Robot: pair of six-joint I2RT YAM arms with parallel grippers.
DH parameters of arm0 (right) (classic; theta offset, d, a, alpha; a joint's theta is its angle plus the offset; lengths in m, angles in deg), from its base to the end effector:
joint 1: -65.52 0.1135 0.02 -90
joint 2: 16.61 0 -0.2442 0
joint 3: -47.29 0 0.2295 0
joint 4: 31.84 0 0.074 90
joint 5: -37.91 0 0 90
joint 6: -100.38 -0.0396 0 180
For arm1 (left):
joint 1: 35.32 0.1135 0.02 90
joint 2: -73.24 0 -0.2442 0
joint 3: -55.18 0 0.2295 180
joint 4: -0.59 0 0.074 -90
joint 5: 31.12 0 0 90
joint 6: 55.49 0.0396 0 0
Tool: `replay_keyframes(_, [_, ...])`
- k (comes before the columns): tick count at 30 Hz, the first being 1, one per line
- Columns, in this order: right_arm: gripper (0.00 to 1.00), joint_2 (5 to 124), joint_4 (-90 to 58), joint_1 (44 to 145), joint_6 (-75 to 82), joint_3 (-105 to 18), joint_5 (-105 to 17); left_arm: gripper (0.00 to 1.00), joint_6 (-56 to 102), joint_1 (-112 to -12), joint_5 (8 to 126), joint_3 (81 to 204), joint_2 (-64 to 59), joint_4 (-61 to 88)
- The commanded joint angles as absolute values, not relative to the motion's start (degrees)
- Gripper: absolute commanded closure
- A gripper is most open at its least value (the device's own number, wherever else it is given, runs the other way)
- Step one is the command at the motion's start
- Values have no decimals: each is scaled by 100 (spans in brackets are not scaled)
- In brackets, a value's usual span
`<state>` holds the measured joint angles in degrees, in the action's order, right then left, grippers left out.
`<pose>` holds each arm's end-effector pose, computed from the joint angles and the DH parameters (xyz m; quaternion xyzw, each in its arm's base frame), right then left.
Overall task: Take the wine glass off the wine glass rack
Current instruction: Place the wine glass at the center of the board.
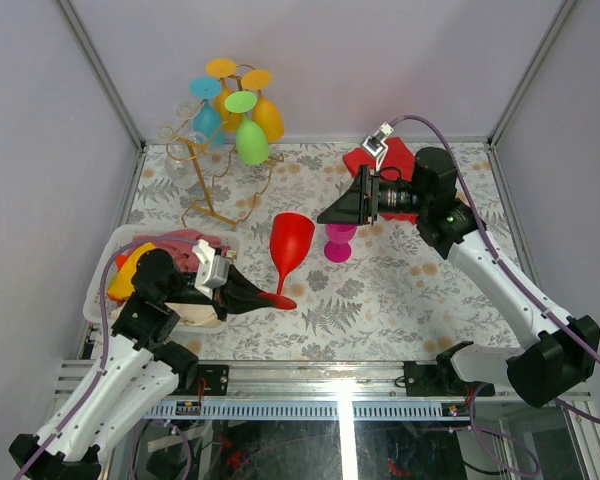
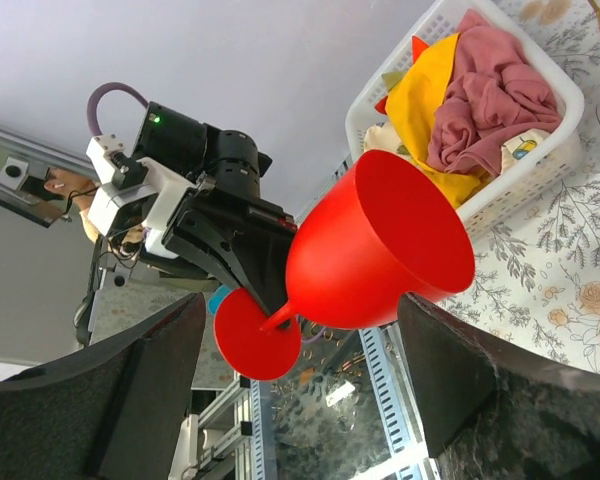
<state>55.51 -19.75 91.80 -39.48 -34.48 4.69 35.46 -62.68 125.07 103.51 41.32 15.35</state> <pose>0.2246 0.1479 0.3803 -0.1923 0.6890 0.6456 0.2675 0.0924 -0.0886 0.3100 0.5225 0.4703 -0.5077 0.4981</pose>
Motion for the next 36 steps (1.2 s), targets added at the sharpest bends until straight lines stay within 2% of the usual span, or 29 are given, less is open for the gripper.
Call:
replay_keyframes(1, [16, 5498, -2394, 9189, -4217, -3443, 908, 100, 3784, -6296, 12661, 10576, 4117, 1507])
replay_keyframes(25, [18, 5714, -2148, 9703, -3890, -3636, 718, 100, 4045, -6294, 13203, 10603, 4179, 1808])
replay_keyframes(32, [16, 5505, -1248, 9699, -2776, -4087, -625, 100, 4412, -6296, 13187, 10768, 4204, 2375])
replay_keyframes(36, [16, 5793, -1261, 9705, -3044, -4152, -339, 100, 4459, -6292, 13237, 10790, 4192, 2384])
